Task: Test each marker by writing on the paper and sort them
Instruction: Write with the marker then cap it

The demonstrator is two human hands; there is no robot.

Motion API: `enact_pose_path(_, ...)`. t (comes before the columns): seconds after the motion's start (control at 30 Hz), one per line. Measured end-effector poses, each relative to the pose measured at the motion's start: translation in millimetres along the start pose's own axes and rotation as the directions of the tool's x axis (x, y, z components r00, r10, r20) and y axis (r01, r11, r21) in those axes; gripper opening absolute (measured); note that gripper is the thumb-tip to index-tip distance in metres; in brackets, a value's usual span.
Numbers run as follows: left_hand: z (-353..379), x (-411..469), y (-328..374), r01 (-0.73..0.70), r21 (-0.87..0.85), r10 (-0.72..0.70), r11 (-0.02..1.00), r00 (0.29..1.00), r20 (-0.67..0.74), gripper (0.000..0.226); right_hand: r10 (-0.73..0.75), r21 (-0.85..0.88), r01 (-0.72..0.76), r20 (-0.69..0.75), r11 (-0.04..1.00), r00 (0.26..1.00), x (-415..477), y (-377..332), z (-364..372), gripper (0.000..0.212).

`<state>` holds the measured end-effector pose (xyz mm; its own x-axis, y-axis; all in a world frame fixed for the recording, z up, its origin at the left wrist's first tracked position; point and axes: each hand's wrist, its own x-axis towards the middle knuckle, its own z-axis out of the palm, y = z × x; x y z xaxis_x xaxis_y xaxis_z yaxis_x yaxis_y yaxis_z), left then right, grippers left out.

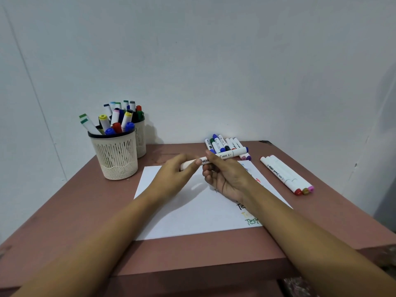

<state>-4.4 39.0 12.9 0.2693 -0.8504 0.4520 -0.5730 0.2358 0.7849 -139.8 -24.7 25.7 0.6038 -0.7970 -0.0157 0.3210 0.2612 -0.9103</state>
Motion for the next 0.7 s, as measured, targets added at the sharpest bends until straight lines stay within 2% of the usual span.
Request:
enact_pose_path(0.07, -4, 1, 0, -0.050, 0.071, 0.051, 0.996, 0.999, -0.014, 0.018, 0.016, -0.031, -0.017, -0.002, 0.999, 1.000, -2, -1, 1, 0.030)
enact_pose_path(0.13, -9, 2, -4, -0.037, 0.118, 0.043, 0.992, 0.998, -0.048, 0.029, 0.049, -0.033, -0.051, -0.051, 0.998, 0.998, -4, -4, 0, 0.038)
enact_pose_path(0.2, -13, 2, -7, -0.006, 0.113, 0.014, 0.994, 0.997, -0.070, 0.033, 0.045, 0.016, -0.043, -0.137, 0.999, 0.990, -2, -6, -3, 0.037)
enact_pose_path(0.27, -15, 0, -5, -0.004, 0.106, 0.012, 0.994, 0.998, -0.068, 0.027, 0.002, 0.070, 0.011, -0.195, 0.997, 0.981, -1, -7, -4, 0.031)
enact_pose_path(0.33, -13, -2, -1, -0.015, 0.042, 0.018, 0.999, 0.998, -0.061, 0.012, -0.017, 0.091, 0.035, -0.191, 0.995, 0.982, 0, -6, -4, 0.024)
enact_pose_path(0.37, -12, -3, 1, -0.010, -0.001, 0.010, 1.000, 0.999, -0.052, 0.012, -0.012, 0.094, 0.030, -0.181, 0.995, 0.983, 0, -4, -4, 0.024)
enact_pose_path(0.53, -11, -3, 1, 0.027, -0.093, -0.031, 0.995, 0.998, -0.047, 0.015, 0.024, 0.123, -0.006, -0.144, 0.992, 0.989, 0, -1, -3, 0.026)
enact_pose_path(0.7, -9, -2, -5, 0.020, -0.064, -0.024, 0.998, 0.998, -0.066, 0.024, 0.025, 0.143, -0.006, -0.133, 0.990, 0.991, 1, 0, -4, 0.024)
